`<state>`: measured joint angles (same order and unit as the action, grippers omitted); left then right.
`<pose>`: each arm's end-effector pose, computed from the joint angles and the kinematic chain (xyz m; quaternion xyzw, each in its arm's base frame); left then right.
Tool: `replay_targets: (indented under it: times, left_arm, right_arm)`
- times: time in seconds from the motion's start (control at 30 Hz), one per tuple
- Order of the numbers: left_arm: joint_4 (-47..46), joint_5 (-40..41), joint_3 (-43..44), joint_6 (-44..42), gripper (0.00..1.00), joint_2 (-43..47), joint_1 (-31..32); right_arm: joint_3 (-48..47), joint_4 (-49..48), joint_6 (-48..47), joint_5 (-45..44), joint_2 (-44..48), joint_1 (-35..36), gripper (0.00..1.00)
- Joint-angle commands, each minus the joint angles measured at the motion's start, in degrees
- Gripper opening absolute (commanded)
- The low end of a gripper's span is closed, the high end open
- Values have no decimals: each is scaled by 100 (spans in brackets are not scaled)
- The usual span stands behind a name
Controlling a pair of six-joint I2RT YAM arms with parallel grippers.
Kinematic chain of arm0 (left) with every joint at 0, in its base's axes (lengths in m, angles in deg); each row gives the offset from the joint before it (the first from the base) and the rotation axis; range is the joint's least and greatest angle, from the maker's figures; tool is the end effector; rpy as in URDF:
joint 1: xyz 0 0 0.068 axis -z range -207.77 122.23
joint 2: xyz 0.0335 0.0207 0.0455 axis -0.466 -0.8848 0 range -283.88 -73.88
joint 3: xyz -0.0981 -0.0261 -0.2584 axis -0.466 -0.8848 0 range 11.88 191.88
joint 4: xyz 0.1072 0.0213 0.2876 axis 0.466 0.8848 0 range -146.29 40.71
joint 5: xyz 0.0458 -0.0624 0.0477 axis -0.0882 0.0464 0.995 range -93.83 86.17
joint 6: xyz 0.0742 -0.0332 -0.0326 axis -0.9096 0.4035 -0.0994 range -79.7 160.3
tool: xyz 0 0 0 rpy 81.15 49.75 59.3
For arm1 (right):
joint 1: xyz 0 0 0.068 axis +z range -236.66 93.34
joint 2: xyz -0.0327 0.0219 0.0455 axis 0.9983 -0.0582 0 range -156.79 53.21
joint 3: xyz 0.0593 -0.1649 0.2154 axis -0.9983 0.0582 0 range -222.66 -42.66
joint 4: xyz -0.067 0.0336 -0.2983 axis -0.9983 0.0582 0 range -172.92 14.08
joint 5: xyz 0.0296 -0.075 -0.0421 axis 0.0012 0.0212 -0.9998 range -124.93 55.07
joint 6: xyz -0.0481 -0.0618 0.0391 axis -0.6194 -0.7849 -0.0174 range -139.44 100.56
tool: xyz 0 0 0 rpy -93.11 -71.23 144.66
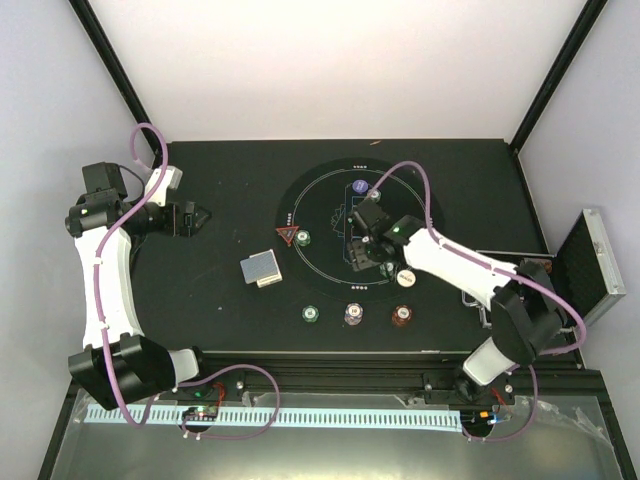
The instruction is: Distribute texas hold em gaming equipment
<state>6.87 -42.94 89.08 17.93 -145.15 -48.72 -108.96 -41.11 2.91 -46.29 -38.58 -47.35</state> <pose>0.2905 0.0588 0.3454 0.1056 0.9028 -0.2003 0.3656 0.3015 0.2272 0.1717 -0.1246 0.9678 0.0172 0.2179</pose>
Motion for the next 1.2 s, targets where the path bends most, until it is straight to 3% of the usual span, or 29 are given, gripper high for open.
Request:
replay_targets:
  times: [0.0,0.23,0.67,1.17]
  left_arm:
    - [51,-157,121,-75,99,-2,-50]
    - [62,-166,117,-79,99,-15,-50]
    - [91,-160,120,-91,99,-15,-59]
    - [80,-132,134,-88,99,-19,-66]
  right_arm:
    - [-52,413,449,-42,297,905,74]
    - [187,402,940,216,218,1895,78]
    - [974,-75,1109,434,-40,2058,77]
    - [1028,-181,1105,429,-146,2063,58]
